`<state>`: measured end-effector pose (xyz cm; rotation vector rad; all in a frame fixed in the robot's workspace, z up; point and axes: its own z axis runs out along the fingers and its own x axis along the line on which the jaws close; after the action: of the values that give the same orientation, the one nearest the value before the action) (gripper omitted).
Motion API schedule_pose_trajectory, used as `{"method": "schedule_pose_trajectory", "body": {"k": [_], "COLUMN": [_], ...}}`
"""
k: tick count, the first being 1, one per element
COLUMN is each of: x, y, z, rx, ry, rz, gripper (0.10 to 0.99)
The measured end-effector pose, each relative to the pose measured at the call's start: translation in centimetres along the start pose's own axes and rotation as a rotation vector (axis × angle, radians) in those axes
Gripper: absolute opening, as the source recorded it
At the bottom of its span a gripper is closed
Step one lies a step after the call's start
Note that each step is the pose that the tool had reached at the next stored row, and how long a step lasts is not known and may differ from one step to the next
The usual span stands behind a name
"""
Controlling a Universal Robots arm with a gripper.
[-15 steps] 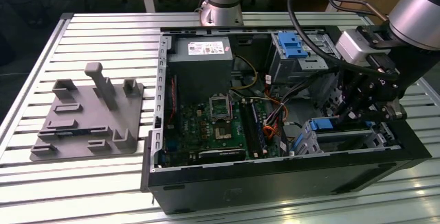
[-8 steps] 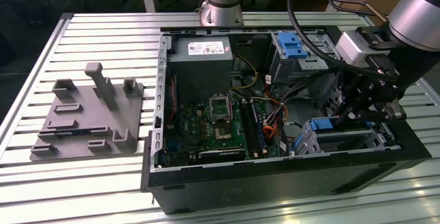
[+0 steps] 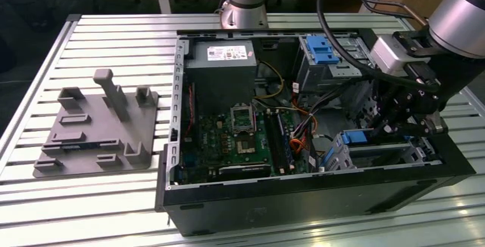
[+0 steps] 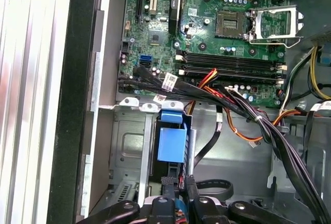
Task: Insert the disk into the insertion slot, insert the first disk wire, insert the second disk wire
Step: 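Insert the second disk wire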
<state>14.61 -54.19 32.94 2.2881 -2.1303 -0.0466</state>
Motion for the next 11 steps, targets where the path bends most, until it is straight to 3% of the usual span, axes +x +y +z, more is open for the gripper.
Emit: {"method": "schedule_pose_trajectory", "body": {"k": [8, 11], "x": [0.24, 0.25], "y": [0.01, 0.02], "z": [0.12, -0.14], "rx": [0.0, 0.0], "ry": [0.0004, -0.0005], "rz": [0.0, 0.0], "gripper": [0.196, 0.271]}}
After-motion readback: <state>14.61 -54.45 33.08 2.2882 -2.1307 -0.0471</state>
